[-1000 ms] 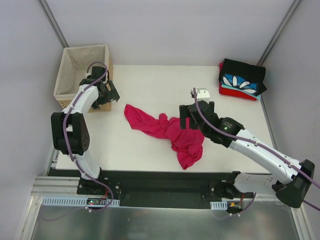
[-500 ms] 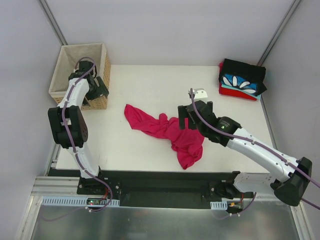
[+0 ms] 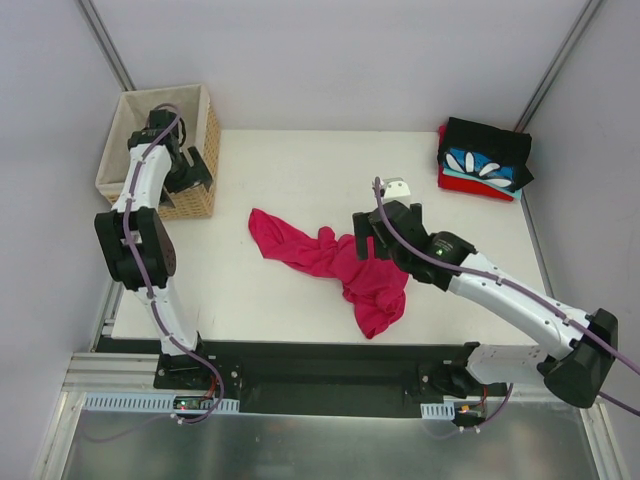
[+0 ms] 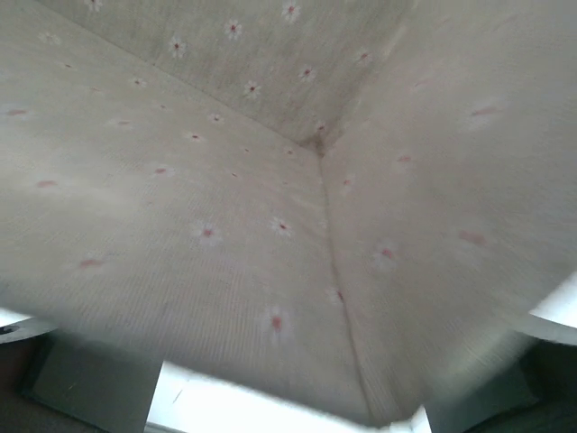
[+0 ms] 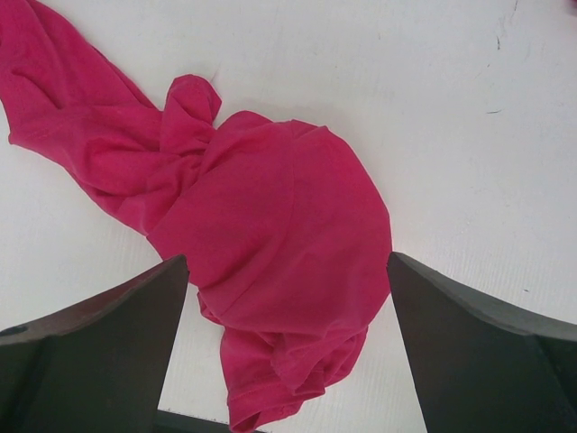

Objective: Fold and stack the t-shirts

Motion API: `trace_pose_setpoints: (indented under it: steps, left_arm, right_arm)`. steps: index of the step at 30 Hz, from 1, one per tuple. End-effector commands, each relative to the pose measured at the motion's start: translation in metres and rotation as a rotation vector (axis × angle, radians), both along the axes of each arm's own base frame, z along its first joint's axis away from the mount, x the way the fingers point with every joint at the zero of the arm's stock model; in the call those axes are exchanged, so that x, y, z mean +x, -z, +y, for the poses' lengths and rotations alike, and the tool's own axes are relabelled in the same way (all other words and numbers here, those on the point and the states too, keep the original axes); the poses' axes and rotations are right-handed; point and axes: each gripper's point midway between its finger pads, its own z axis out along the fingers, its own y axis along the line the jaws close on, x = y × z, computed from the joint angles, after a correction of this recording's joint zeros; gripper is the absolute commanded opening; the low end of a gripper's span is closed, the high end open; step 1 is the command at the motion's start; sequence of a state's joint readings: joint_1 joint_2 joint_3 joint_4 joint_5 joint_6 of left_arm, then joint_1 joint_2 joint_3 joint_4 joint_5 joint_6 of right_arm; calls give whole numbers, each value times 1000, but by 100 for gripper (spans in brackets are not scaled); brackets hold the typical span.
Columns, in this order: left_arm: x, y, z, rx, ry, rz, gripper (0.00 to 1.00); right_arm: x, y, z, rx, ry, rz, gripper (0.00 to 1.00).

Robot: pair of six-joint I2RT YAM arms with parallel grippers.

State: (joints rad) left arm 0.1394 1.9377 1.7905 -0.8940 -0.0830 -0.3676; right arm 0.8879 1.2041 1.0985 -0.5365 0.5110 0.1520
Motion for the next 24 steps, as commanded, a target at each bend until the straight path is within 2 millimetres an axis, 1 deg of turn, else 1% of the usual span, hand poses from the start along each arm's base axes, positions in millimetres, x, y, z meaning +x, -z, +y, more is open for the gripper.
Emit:
trace_pose_setpoints:
  steps: [1,2,3,4,5,6,7,8,9,10,11,12,13,14,15,16,17,18,19,20,21,22,24]
  left_arm:
    - [2,-60,1,43,-27,-233,99]
    - [-9,-51,-11,38,0,-206,99]
    - [-18,-62,-17,37,14,-233,99]
    - [-23,-65,-24,29,28,-244,99]
    - [-34,-57,-37,16,57,-229,99]
    - [-42,-72,-44,12,73,-275,99]
    - [-47,-76,-50,4,85,-293,99]
    - [-55,-74,-61,-24,109,-295,99]
    - [-63,-89,-78,-49,155,-344,99]
    - [-69,-93,-90,-74,186,-360,99]
    - [-77,-92,-106,-110,224,-360,99]
    - [-89,-102,-128,-136,286,-391,99]
    - [-96,-103,-142,-158,322,-395,99]
    - [-105,-95,-152,-166,343,-377,99]
    - [-112,-96,-157,-161,352,-389,99]
    - [-121,-93,-173,-172,397,-384,99]
    - [-131,-80,-176,-171,403,-357,99]
    - [-133,-75,-178,-160,398,-359,99]
    - [-139,-69,-186,-168,415,-353,99]
    - [-148,-54,-188,-163,421,-324,99]
    - [-149,-48,-190,-162,418,-325,99]
    - [-157,-32,-194,-160,424,-293,99]
    - [-161,-22,-199,-162,427,-287,99]
  right_arm:
    - [3,-14,8,25,-7,-9,97]
    - [3,-17,7,22,-5,-9,97]
    - [4,-19,5,11,1,-19,97]
    - [6,-22,2,2,12,-27,97]
    - [6,-24,-2,-17,19,-31,97]
    - [9,-27,-7,-44,38,-49,96]
    - [10,-28,-12,-62,50,-56,97]
    - [11,-28,-16,-83,60,-60,97]
    - [14,-32,-23,-110,87,-80,96]
    - [16,-32,-29,-126,104,-80,97]
    - [17,-31,-35,-142,119,-75,96]
    - [18,-30,-40,-150,137,-69,97]
    - [19,-26,-50,-150,170,-53,96]
    - [18,-21,-56,-162,182,-37,97]
    - [17,-18,-59,-161,189,-25,97]
    - [17,-7,-67,-169,213,-2,97]
    - [16,-3,-69,-156,221,12,97]
    - [13,5,-68,-144,212,42,96]
    - [10,15,-69,-147,209,60,97]
    - [7,23,-66,-138,199,83,97]
    - [6,30,-65,-137,195,101,97]
    - [3,41,-64,-139,191,122,97]
    - [-2,59,-57,-126,179,182,97]
